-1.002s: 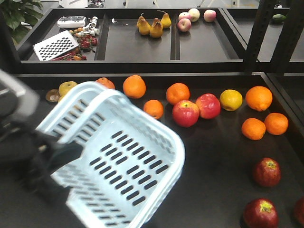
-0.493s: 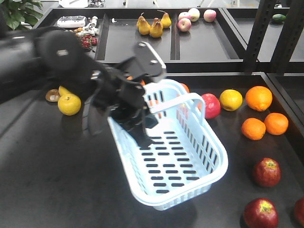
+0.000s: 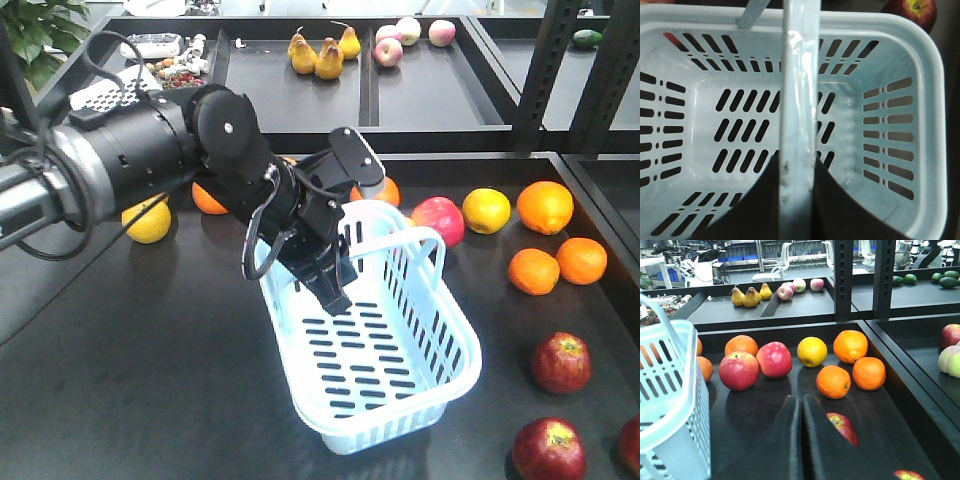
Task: Pick three apples into basket with both arms
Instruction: 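Lower the light-blue basket onto the table with the left gripper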
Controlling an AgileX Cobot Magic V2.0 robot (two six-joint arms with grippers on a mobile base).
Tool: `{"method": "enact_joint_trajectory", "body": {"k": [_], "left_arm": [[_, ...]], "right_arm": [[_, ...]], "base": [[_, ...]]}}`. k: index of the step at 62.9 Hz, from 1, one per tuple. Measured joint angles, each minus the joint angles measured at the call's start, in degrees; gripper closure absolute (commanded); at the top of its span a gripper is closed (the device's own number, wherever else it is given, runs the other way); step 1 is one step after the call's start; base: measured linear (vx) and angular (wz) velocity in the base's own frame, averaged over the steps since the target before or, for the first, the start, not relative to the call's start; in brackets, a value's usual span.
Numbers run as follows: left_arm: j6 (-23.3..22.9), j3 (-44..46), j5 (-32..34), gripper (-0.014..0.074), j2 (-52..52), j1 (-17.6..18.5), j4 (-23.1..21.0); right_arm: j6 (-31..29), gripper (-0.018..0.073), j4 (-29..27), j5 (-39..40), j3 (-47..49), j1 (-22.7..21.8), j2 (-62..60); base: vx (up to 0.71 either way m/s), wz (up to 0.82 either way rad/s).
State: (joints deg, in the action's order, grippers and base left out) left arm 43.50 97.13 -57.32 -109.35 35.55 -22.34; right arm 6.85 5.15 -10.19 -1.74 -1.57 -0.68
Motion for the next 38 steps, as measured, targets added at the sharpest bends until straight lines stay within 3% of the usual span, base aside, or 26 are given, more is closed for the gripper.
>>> {"method": "enact_joint_trajectory", "body": {"k": [14,38], "left_arm": [[0.00,0.00,-1.61,0.0498,-1.23,0.00,0.10],[0.00,0.32,-1.94,0.0165,-1.80,0.00,2.45]], "right_arm": [[0.00,0.0568,0.00,0.00,0.00,0.00,0.00],[0.00,0.0568,0.00,0.00,0.00,0.00,0.00]], "base": [[0.00,0.00],[0.00,0.00]]}}
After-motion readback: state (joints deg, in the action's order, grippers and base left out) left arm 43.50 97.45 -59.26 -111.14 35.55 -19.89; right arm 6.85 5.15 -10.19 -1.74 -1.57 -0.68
